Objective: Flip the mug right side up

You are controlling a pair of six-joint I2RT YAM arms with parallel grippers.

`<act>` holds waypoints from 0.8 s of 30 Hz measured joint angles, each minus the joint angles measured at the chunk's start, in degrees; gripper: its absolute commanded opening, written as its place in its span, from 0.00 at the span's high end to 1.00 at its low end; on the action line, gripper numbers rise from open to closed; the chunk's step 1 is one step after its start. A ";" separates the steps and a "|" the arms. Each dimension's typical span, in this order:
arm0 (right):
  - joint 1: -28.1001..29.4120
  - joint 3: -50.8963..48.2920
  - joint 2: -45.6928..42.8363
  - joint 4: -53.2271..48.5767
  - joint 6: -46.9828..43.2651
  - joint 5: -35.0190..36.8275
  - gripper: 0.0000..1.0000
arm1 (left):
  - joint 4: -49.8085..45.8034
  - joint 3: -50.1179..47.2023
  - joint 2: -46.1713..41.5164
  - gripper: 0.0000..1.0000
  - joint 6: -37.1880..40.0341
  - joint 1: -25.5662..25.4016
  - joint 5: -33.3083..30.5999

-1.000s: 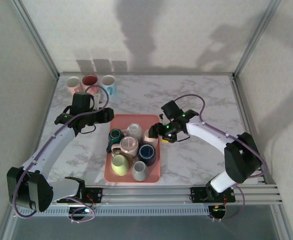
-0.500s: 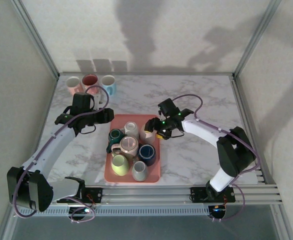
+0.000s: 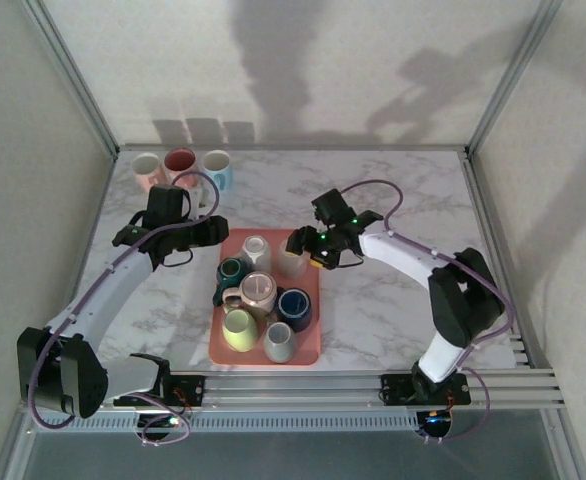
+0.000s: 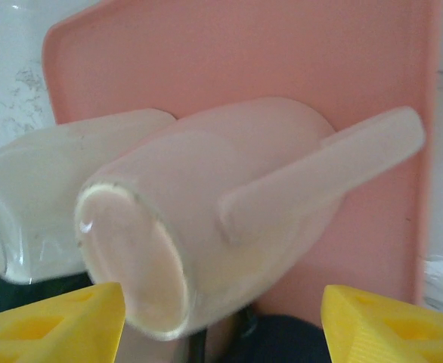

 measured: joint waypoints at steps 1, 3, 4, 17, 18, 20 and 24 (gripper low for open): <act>-0.02 -0.39 -1.68 -0.66 -1.46 0.42 0.30 | 0.35 0.00 0.00 0.48 -0.17 0.02 -0.11; -0.26 -1.29 -7.06 -2.23 -6.38 1.60 0.31 | 1.01 0.00 0.00 0.48 -0.42 0.00 -0.13; -0.44 -1.60 -9.44 -2.54 -8.79 1.84 0.32 | 1.29 0.00 0.00 0.48 -0.46 0.00 -0.09; -13.53 -12.02 -21.94 1.40 -68.87 -8.83 0.33 | 4.70 -0.22 -1.90 0.48 4.90 0.02 6.19; -13.88 -11.82 -20.55 1.51 -73.33 -10.14 0.34 | 4.94 -0.39 -2.19 0.48 5.38 0.02 6.91; -13.86 -9.88 -16.22 1.40 -81.35 -12.50 0.35 | 5.01 -0.76 -2.38 0.48 6.36 0.00 8.39; -12.68 -3.72 -7.10 0.52 -93.53 -13.97 0.35 | 4.28 -1.09 -2.36 0.48 9.16 0.00 10.01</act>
